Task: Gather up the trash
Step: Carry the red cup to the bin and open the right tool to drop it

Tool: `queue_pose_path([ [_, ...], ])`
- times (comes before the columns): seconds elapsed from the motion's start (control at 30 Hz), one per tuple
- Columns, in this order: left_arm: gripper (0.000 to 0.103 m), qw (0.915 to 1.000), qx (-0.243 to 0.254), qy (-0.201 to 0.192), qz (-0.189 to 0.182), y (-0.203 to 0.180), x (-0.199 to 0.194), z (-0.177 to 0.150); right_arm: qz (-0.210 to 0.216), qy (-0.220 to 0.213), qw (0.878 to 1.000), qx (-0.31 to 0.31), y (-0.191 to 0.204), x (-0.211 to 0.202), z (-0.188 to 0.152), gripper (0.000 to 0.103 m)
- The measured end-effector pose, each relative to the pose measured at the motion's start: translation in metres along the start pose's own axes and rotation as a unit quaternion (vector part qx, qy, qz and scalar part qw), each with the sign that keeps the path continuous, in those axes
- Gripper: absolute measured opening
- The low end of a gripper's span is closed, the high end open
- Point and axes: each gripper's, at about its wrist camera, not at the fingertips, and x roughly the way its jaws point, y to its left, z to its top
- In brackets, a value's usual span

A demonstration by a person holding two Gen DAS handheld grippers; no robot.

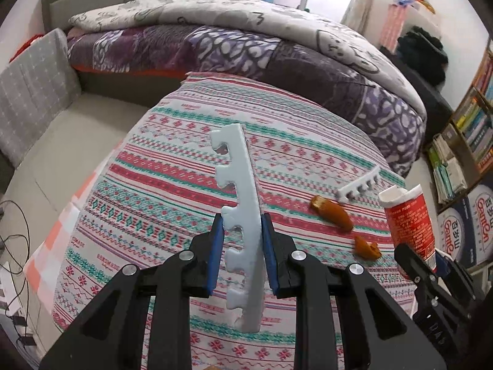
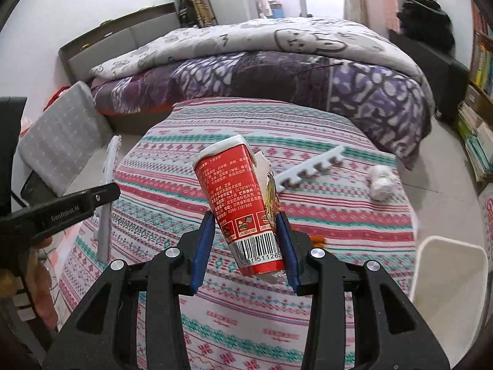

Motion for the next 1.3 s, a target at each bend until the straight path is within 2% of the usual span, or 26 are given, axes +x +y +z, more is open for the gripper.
queue_pose_path([
  [0.67, 0.025, 0.9965, 0.074, -0.015, -0.037, -0.097, -0.015, -0.014, -0.051, -0.038, 0.996, 0.069, -0.083, -0.059, -0.006, 0.039],
  [1.3, 0.025, 0.9868, 0.142, -0.004, -0.079, -0.186, -0.014, -0.043, -0.137, -0.032, 0.972, 0.187, -0.193, -0.102, -0.039, 0.041],
])
